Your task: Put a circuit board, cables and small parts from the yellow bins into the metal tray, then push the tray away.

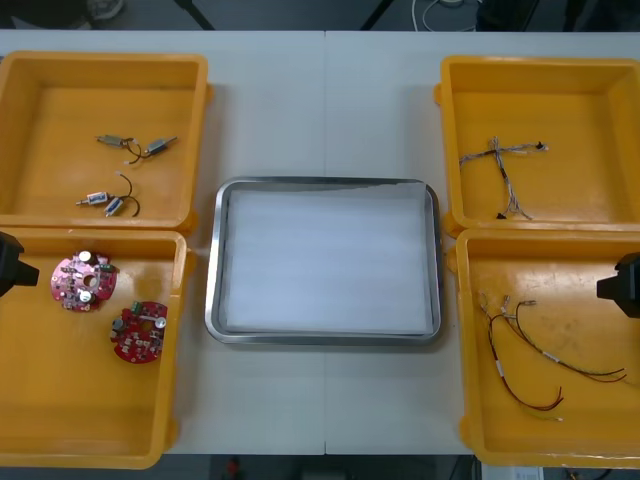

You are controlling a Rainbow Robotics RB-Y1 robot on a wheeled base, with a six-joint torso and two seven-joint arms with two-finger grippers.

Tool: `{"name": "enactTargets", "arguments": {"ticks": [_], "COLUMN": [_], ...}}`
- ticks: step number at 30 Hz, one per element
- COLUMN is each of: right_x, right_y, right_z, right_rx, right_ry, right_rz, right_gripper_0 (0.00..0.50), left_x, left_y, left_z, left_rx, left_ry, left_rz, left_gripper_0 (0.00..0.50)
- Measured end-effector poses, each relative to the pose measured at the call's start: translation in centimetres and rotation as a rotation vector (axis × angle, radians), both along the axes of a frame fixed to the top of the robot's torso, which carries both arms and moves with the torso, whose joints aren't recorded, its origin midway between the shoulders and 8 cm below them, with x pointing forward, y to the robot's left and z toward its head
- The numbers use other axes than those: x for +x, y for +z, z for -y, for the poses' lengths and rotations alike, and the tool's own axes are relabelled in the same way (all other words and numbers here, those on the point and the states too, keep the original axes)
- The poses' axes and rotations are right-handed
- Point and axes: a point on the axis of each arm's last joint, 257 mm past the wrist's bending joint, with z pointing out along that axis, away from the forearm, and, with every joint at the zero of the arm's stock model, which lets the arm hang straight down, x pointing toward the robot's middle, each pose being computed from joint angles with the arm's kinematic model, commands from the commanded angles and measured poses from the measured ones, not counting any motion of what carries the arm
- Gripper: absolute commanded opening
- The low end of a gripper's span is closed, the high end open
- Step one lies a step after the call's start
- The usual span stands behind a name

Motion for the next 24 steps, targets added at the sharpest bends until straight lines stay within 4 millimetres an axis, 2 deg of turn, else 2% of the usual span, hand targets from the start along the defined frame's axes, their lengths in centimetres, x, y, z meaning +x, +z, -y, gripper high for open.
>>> {"name": "enactTargets", "arguments": {"ticks": [12,18,24], "right_x": [0.0,0.0,0.0], "right_y": [0.0,0.0,0.0], "right_z": [0.0,0.0,0.0], "right_rx": [0.000,0.000,0.000], "right_ry": [0.000,0.000,0.000], "right_rz": [0.000,0.000,0.000], "right_gripper_0": [0.500,0.500,0.500], "left_x": [0.0,-0.7,-0.7], "left_y": [0.0,-1.0,-1.2], "left_z": [0.0,-0.1,-0.4], "left_rx": [0.000,-0.008,-0.004], "left_ry": [0.000,0.008,0.019], "left_rz": [0.000,-0.026,-0.029], "left_gripper_0": [0.500,0.500,0.500]}}
